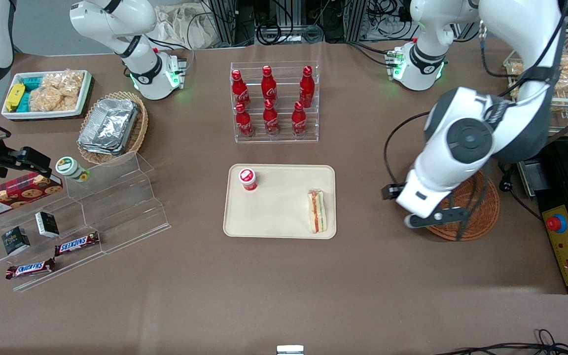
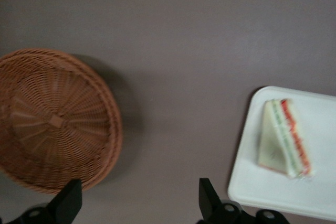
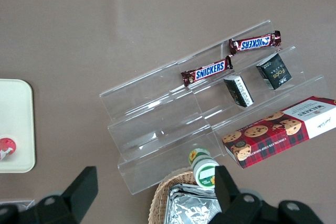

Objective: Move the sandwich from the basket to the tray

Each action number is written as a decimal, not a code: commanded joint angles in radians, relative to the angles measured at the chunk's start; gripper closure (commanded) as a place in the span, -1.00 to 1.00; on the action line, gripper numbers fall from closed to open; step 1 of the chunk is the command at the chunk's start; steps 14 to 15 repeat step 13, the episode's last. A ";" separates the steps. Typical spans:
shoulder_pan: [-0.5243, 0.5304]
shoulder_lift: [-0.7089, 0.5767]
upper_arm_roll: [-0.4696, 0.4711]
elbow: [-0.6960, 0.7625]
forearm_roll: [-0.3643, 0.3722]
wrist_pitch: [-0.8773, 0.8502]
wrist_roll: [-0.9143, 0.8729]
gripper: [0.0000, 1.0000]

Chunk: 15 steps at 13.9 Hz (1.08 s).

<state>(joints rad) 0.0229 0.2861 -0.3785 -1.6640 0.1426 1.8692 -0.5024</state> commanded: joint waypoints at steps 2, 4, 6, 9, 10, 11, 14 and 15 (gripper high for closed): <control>0.006 -0.146 0.116 -0.140 -0.054 0.002 0.201 -1.00; 0.052 -0.157 0.139 -0.132 -0.055 -0.013 0.292 -1.00; 0.094 -0.163 0.147 -0.108 -0.054 -0.060 0.413 -1.00; 0.112 -0.128 0.151 -0.030 -0.051 -0.082 0.440 -1.00; 0.120 -0.104 0.151 0.012 -0.054 -0.087 0.438 -1.00; 0.121 -0.079 0.151 0.054 -0.052 -0.117 0.438 -1.00; 0.120 -0.024 0.145 0.154 -0.057 -0.209 0.436 -1.00; 0.120 -0.024 0.145 0.154 -0.057 -0.209 0.436 -1.00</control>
